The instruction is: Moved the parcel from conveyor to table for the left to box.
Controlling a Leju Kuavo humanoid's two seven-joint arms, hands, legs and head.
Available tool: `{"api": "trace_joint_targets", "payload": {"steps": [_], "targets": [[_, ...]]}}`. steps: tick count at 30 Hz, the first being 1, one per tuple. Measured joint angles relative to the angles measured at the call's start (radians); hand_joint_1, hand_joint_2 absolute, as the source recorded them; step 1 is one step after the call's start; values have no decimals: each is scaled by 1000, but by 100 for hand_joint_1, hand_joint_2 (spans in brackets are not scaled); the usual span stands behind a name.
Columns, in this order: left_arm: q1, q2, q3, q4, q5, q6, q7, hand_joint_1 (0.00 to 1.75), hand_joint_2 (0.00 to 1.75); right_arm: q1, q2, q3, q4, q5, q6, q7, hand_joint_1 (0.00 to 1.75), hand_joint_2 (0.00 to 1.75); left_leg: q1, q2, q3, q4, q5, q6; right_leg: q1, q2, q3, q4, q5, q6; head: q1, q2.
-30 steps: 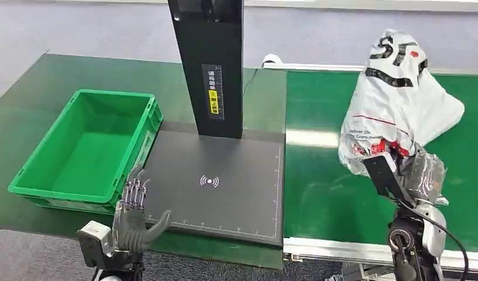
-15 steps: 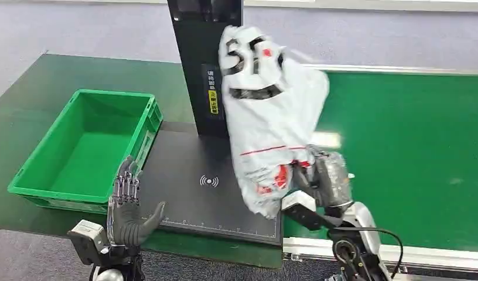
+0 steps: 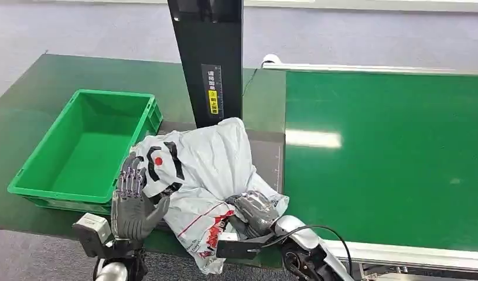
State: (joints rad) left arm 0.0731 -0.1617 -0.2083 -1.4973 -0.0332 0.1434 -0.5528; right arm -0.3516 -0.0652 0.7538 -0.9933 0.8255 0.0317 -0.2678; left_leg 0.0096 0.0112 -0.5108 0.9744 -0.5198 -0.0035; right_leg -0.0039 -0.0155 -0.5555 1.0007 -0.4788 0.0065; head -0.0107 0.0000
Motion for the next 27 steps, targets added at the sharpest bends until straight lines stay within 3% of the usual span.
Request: {"api": "trace_joint_targets", "payload": {"steps": [10,16,19,20,25,27], "targets": [[-2,0,0,8,0,0,0,0,175,-21,6,19,35,0,0,0,175,175,0,0,2,0,0,0,0,0,2,0,0,0,0,0],[-20,-2,-2,30,19,-34,27,0,175,-60,6,49,88,8,105,117,175,175,0,1,9,0,0,0,0,1,7,0,0,0,0,0],[-34,-6,-9,51,26,-35,29,0,175,-75,10,66,126,18,66,126,175,175,0,1,15,-1,-2,-1,0,1,13,-1,-1,-1,0,0],[-35,-8,-9,53,26,-34,29,0,175,-75,11,68,132,21,36,124,0,175,0,1,15,-1,-2,-1,0,1,14,-1,-1,-1,0,0],[-24,-8,-9,55,27,-33,18,0,175,-30,9,40,108,-24,-194,13,0,175,0,0,13,0,1,0,0,0,14,-1,1,0,0,0],[-24,-7,-8,55,25,-41,7,0,175,4,1,-10,66,-80,-223,-53,0,175,0,0,10,0,2,0,0,0,11,-1,3,-1,0,0]]}}
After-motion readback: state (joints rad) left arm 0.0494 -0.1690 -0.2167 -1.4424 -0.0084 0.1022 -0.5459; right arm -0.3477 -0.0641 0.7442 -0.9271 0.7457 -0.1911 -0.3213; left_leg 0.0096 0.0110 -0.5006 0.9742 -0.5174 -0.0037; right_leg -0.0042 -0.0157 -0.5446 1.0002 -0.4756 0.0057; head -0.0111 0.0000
